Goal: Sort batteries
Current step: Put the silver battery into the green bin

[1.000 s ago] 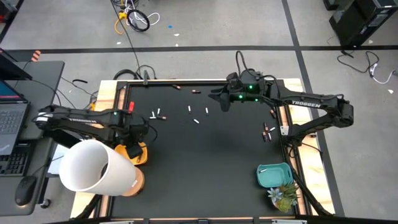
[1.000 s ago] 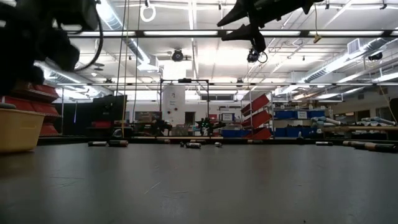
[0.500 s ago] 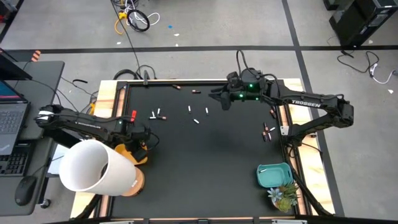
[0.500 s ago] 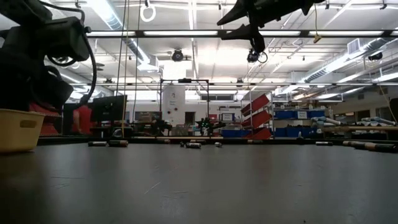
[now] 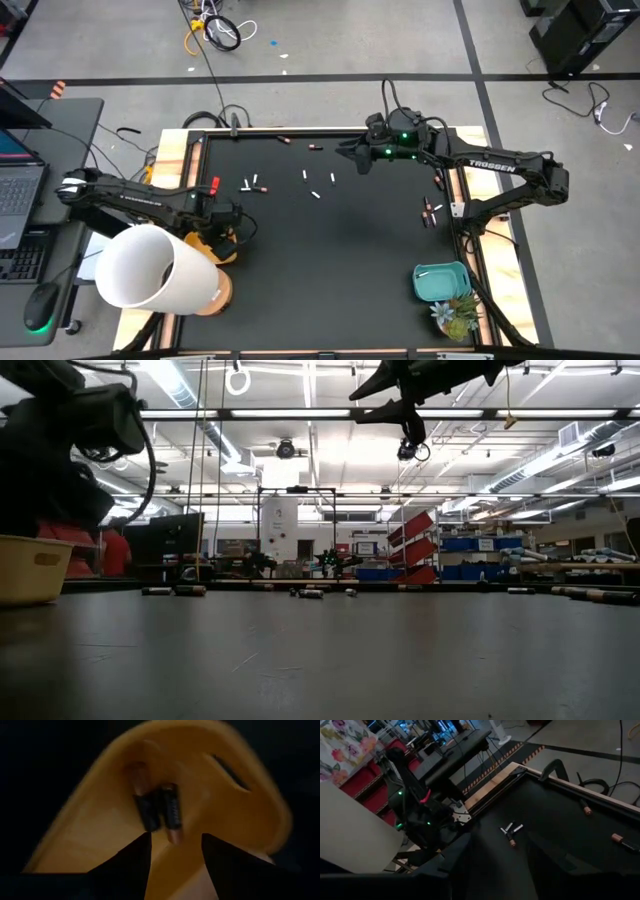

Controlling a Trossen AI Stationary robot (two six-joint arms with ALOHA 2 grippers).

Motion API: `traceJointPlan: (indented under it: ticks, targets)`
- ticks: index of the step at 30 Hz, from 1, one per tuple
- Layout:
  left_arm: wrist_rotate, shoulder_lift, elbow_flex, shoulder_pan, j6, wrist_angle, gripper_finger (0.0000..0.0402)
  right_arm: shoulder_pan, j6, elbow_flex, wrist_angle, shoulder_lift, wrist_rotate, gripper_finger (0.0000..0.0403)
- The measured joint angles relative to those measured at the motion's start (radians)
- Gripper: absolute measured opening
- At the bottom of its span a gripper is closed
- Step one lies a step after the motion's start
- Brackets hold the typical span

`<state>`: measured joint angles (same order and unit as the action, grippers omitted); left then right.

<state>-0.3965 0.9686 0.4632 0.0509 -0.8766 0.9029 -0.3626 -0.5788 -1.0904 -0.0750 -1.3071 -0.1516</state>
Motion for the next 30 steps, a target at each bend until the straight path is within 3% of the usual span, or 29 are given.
traceJointPlan:
  ticks: [4, 9, 13, 16, 23, 26, 30]
  targets:
    - [0.044, -0.002, 0.105, 0.003, 0.024, 0.043, 0.018, 0.001, -0.005, 0.0, 0.0, 0.0, 0.0, 0.0171]
    - [0.189, -0.003, 0.256, 0.002, 0.059, 0.039, 0.0172, 0.002, -0.004, 0.0, 0.0, 0.0, 0.0, 0.0171]
    - [0.352, 0.011, 0.338, 0.001, 0.06, -0.027, 0.0171, 0.002, -0.001, 0.0, 0.0, 0.0, 0.0, 0.0171]
    - [0.42, 0.038, 0.351, -0.027, 0.052, -0.129, 0.0171, 0.002, 0.004, 0.0, -0.001, 0.0, 0.0, 0.0171]
    - [0.411, 0.208, 0.351, -0.13, 0.084, -0.344, 0.0171, 0.002, 0.05, 0.0, -0.046, 0.0, -0.085, 0.0168]
    - [0.361, 0.293, 0.352, -0.171, 0.081, -0.494, 0.0169, -0.005, 0.098, 0.0, -0.144, 0.0, -0.133, 0.0165]
    - [0.342, 0.417, 0.407, -0.207, 0.09, -0.6, 0.0158, -0.008, 0.263, 0.0, -0.328, 0.0, -0.118, 0.0162]
